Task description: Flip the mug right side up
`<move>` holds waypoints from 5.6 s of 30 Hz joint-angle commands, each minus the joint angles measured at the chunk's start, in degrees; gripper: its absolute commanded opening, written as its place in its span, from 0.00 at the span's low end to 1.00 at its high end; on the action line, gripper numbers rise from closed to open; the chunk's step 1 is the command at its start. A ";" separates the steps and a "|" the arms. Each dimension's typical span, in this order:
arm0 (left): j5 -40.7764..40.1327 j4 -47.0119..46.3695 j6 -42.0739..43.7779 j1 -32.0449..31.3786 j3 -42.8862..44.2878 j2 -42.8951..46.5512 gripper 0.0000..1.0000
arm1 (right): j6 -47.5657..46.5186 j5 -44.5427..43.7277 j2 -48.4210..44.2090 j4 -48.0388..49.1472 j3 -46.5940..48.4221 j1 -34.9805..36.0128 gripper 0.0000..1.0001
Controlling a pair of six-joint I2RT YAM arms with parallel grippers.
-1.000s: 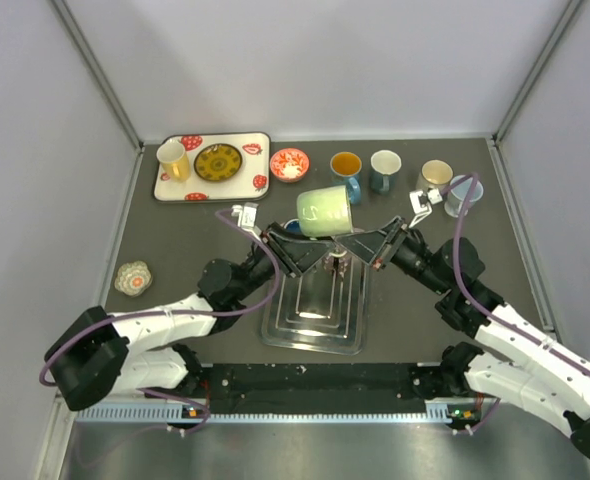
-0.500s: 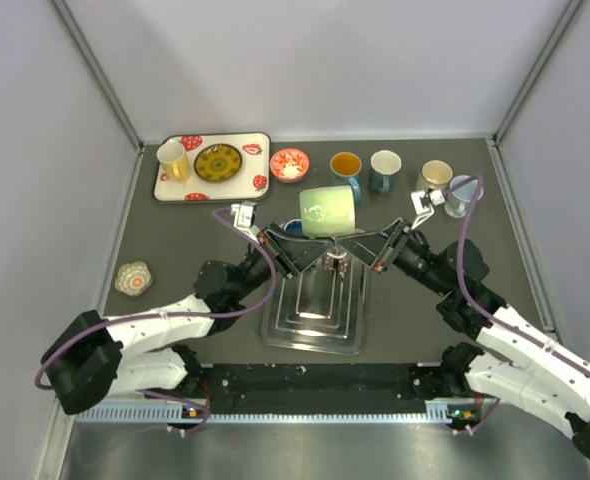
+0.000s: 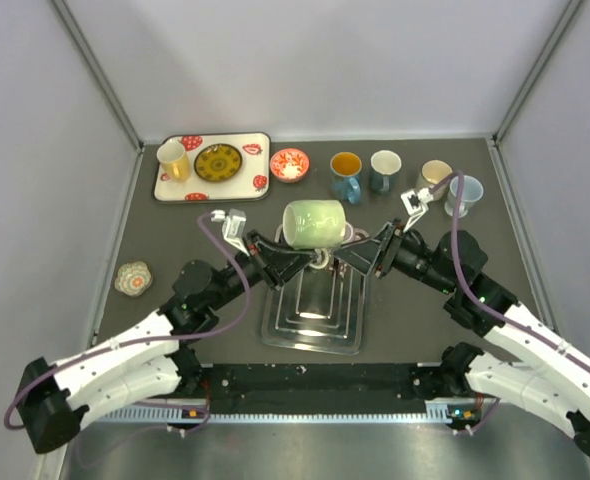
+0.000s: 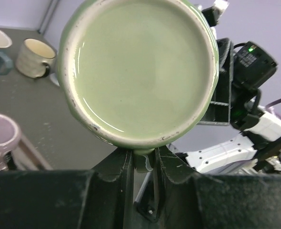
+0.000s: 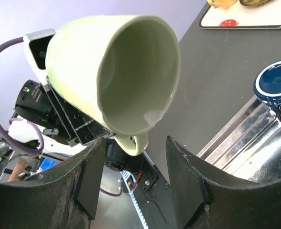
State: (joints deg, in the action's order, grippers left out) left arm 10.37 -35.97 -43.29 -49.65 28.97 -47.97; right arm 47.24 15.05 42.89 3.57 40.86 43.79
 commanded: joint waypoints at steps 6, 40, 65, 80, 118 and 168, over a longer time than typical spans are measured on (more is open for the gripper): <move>-13.15 34.83 12.70 0.17 4.68 14.56 0.00 | -10.67 -14.05 -3.25 -20.17 7.30 0.77 0.54; -23.29 46.17 11.12 0.08 9.96 -18.82 0.00 | -13.84 -31.40 -4.92 -32.14 2.03 0.77 0.53; -25.84 52.39 11.30 0.08 16.82 -27.38 0.42 | -12.27 -40.78 -3.26 -38.72 3.60 0.77 0.59; -29.97 60.23 11.82 0.08 10.05 5.50 0.73 | -19.63 -44.42 27.30 -31.09 22.66 -15.83 0.61; -25.66 60.75 14.02 0.25 10.23 7.19 0.99 | -34.50 -35.61 70.13 -19.04 49.23 -25.25 0.59; -26.80 56.71 10.77 0.17 9.09 8.50 0.92 | -33.45 -37.11 56.96 -23.16 42.99 -24.90 0.00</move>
State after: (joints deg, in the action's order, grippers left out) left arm -14.74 24.86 -31.38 -49.58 37.91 -40.95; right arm 13.23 -20.34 109.30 -18.44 83.83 18.59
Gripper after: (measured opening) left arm 0.925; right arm 0.170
